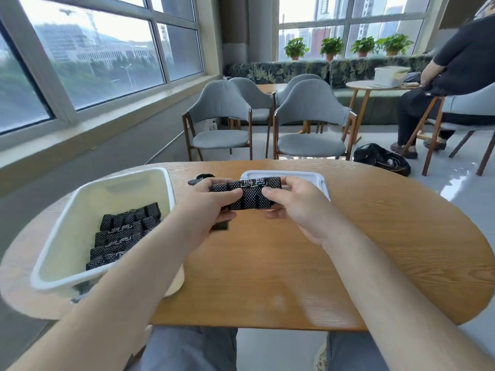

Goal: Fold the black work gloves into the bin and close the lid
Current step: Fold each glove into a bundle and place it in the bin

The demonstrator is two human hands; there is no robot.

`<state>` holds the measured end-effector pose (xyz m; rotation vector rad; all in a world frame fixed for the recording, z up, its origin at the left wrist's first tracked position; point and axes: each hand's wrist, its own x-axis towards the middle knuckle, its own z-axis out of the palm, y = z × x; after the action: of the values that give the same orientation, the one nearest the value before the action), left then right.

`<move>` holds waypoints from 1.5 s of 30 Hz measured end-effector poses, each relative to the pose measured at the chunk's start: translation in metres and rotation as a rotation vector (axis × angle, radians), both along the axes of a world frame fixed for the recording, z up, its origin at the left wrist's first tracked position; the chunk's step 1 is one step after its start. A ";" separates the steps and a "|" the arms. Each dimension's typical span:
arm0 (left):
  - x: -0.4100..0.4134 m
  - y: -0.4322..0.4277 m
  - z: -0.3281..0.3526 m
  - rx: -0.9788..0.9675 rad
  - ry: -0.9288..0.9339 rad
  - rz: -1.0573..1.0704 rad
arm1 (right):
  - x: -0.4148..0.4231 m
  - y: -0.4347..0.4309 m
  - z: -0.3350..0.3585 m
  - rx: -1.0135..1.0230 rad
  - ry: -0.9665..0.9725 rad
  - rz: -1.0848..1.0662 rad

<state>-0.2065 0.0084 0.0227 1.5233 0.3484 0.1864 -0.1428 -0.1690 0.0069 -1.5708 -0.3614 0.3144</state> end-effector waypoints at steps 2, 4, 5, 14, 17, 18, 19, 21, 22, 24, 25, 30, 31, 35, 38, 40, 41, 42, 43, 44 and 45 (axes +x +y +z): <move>-0.012 0.019 0.014 0.042 -0.008 -0.005 | -0.003 0.019 0.012 -0.013 -0.017 0.081; -0.024 0.039 0.026 0.089 -0.014 -0.002 | -0.006 0.039 0.021 -0.017 -0.023 0.153; -0.030 0.050 0.030 0.117 -0.014 0.005 | -0.007 0.051 0.025 -0.016 -0.028 0.187; -0.068 0.162 0.036 0.191 0.084 0.070 | -0.012 0.174 0.037 -0.155 -0.160 0.371; -0.068 0.196 0.030 0.306 0.190 0.041 | -0.007 0.209 0.039 -0.276 -0.176 0.433; -0.066 0.205 0.029 0.333 0.215 0.032 | -0.005 0.221 0.041 -0.336 -0.200 0.451; -0.063 0.213 0.027 0.365 0.234 0.031 | -0.003 0.231 0.042 -0.394 -0.216 0.465; -0.053 0.226 0.024 0.466 0.268 0.059 | 0.002 0.250 0.042 -0.488 -0.220 0.484; -0.048 0.231 0.023 0.534 0.295 0.066 | 0.004 0.260 0.041 -0.530 -0.218 0.484; -0.037 0.234 0.021 0.705 0.378 0.053 | 0.010 0.277 0.038 -0.612 -0.211 0.480; -0.031 0.233 0.020 0.803 0.428 0.033 | 0.013 0.284 0.037 -0.648 -0.197 0.486; -0.006 0.229 0.017 1.305 0.688 -0.141 | 0.020 0.309 0.024 -0.899 -0.223 0.501; -0.004 0.229 0.015 1.362 0.725 -0.182 | 0.020 0.312 0.021 -0.959 -0.267 0.512; 0.003 0.232 -0.001 1.487 0.801 -0.285 | 0.015 0.320 0.008 -1.239 -0.510 0.585; 0.004 0.234 -0.014 1.515 0.782 -0.203 | 0.010 0.319 0.009 -1.419 -0.977 0.462; 0.003 0.239 -0.021 1.581 0.698 -0.095 | 0.010 0.320 0.011 -1.416 -1.116 0.395; 0.003 0.240 -0.024 1.624 0.643 -0.053 | 0.010 0.322 0.011 -1.422 -1.110 0.413; 0.004 0.241 -0.024 1.649 0.602 -0.032 | 0.011 0.324 0.010 -1.424 -1.084 0.450; 0.004 0.242 -0.025 1.643 0.608 -0.043 | 0.012 0.325 0.007 -1.421 -1.061 0.486; 0.004 0.241 -0.024 1.620 0.657 -0.076 | 0.012 0.327 0.004 -1.418 -1.052 0.509; 0.005 0.240 -0.026 1.593 0.718 -0.104 | 0.011 0.326 0.002 -1.416 -1.057 0.525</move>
<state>-0.2020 0.2482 -0.0033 3.1826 0.7671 -0.2794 -0.1315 0.1569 0.0091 -2.9593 -1.6427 0.0618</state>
